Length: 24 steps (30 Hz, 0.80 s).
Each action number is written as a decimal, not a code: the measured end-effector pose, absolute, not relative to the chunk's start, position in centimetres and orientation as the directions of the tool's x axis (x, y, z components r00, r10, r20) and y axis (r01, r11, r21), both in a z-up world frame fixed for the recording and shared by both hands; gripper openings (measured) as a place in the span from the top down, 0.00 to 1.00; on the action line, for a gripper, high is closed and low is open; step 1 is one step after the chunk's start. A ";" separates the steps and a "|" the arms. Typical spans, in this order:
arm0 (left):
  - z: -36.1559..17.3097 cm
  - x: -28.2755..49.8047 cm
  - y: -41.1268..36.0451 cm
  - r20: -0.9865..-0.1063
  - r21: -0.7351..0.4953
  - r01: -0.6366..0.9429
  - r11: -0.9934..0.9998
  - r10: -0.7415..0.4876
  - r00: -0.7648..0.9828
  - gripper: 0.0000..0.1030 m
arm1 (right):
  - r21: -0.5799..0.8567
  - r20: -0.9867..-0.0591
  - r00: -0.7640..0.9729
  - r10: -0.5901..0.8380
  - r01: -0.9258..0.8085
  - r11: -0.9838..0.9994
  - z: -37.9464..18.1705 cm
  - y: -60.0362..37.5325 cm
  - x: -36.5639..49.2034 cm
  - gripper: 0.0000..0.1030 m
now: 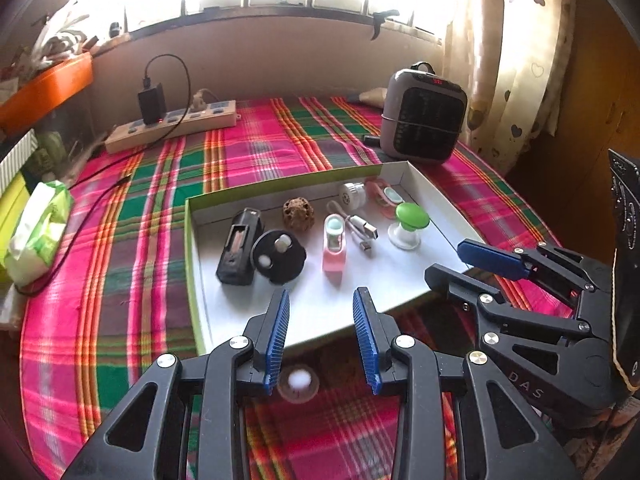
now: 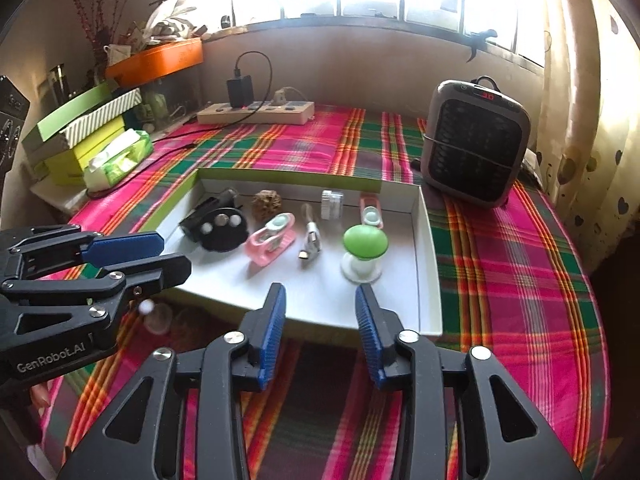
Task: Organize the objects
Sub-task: 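Lift both open tools out of the tray toward the remaining items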
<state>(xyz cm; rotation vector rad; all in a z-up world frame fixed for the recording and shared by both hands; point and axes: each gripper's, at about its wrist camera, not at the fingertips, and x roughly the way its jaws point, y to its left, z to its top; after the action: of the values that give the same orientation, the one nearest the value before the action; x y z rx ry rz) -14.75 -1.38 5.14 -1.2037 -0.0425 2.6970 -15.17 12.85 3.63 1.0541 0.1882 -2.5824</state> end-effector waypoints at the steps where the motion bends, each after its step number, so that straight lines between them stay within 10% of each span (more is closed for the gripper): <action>1: 5.1 -14.5 -1.5 -0.734 -0.104 -0.156 -0.982 0.182 -0.655 0.70 | 0.010 -0.695 -0.667 -0.268 0.365 -0.931 3.7 12.8 -14.9 0.58; 24: 1.6 -8.1 -7.4 -0.739 -0.189 -0.092 -0.978 0.203 -0.642 0.64 | 0.079 -0.729 -0.596 -0.336 0.414 -0.907 1.4 9.2 -11.1 0.53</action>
<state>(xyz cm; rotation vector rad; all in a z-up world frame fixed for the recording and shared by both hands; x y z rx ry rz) -8.09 -7.38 1.63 -1.2408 -0.2010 2.6999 -11.10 9.23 1.35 1.1036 0.1372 -2.4800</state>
